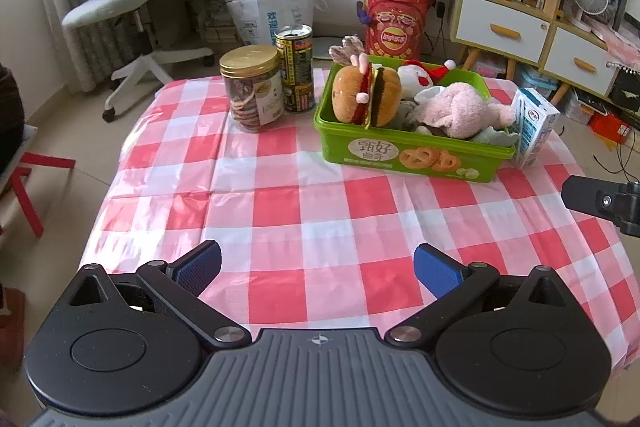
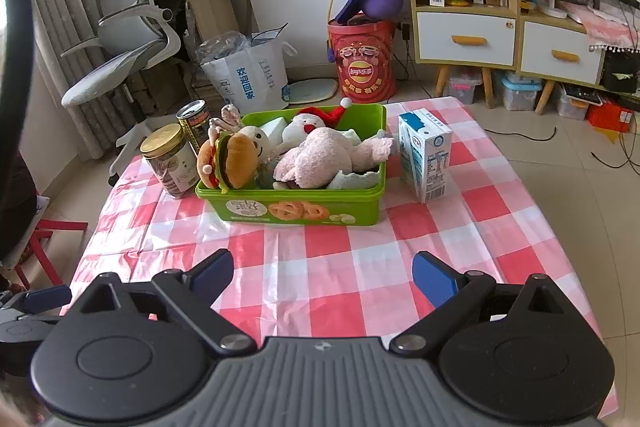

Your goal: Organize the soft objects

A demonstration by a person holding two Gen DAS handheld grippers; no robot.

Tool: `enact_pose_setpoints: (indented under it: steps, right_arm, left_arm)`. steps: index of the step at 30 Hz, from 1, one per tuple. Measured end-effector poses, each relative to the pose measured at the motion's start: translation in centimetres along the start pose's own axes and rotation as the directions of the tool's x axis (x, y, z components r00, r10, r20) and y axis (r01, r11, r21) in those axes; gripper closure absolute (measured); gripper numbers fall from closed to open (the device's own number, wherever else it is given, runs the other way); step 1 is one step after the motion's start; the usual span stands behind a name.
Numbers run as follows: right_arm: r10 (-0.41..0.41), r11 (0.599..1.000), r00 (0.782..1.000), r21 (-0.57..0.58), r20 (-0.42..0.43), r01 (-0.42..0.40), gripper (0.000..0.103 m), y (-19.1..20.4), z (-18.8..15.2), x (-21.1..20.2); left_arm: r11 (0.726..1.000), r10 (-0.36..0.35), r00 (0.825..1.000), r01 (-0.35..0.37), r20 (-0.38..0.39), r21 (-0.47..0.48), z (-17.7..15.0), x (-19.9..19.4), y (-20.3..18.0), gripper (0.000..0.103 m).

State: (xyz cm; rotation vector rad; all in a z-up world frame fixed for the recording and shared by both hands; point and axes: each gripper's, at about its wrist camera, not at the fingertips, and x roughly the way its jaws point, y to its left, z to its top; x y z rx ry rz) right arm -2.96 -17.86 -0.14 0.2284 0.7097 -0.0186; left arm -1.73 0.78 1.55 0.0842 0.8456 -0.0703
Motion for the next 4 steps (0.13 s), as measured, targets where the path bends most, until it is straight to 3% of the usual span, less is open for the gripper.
enact_pose_setpoints:
  steps: [4]
  right_arm:
    - [0.000, 1.000, 1.000, 0.002, -0.002, 0.000, 0.031, -0.33, 0.00, 0.03]
  left_arm:
    - [1.000, 0.003, 1.000, -0.003, -0.016, 0.000, -0.11, 0.45, -0.19, 0.005]
